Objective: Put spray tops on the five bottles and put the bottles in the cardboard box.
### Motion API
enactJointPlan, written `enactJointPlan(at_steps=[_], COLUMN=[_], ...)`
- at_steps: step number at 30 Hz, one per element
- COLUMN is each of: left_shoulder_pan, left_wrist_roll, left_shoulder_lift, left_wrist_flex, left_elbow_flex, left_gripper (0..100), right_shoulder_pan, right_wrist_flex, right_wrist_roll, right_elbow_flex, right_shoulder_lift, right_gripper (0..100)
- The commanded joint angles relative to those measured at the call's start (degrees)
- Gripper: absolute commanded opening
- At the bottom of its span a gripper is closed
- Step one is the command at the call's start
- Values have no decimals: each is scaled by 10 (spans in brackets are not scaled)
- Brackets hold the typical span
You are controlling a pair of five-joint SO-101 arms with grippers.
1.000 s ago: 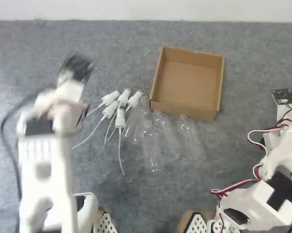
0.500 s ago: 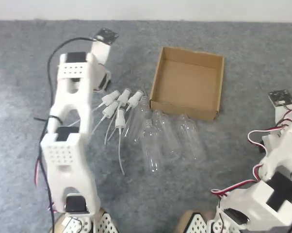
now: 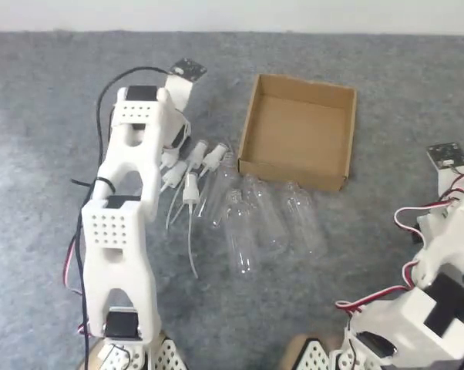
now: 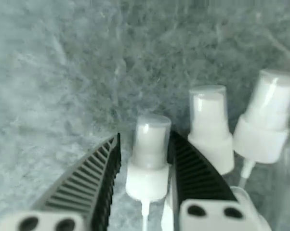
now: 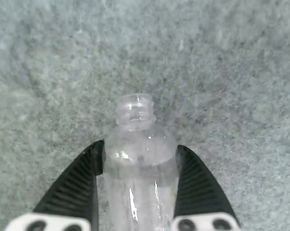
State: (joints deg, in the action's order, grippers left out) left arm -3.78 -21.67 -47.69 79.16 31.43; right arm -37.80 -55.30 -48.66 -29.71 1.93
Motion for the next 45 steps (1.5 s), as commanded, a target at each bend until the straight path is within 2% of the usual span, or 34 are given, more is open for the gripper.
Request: enactJointPlan(at_steps=[1, 6, 9, 11, 14, 18, 22, 25, 29, 34, 37, 41, 45], left_shoulder_pan=[0, -1, -13, -29, -47, -52, -53, -44, -29, -20, -20, -5, 36], left_wrist_roll=[1, 5, 12, 41, 49, 49, 54, 62, 63, 66, 91, 138, 200], left_shoulder_lift=[-8, -9, 16, 49, 114, 217, 317, 398, 511, 656, 739, 829, 882], left_wrist_flex=[-12, -6, 10, 22, 59, 147, 193, 184, 120, 37, 24, 22, 15], left_elbow_flex=[19, 19, 22, 31, 43, 42, 28, -46, -199, -356, -391, -398, -397], left_gripper=[145, 2, 11, 11, 11, 11, 11, 11, 11, 11, 11, 11, 12], right_shoulder_pan=[-10, -9, -9, -9, -9, -7, -6, -6, -6, -7, -3, 60, 217], right_wrist_flex=[-10, -10, -17, -29, -30, -30, -30, -30, -30, -31, -38, -114, -138], right_wrist_roll=[-5, -6, -39, -43, -43, -43, -46, -47, -47, -43, -33, 47, 142], right_elbow_flex=[-7, -8, -8, -8, -8, -8, -8, -7, -7, -5, 10, 56, 65], right_shoulder_lift=[-22, -22, -22, -23, -27, -25, -22, -22, -22, -29, -52, -149, -298], right_gripper=[7, 7, 7, 20, 101, 202, 225, 206, 169, 0, 6, 6, 6])
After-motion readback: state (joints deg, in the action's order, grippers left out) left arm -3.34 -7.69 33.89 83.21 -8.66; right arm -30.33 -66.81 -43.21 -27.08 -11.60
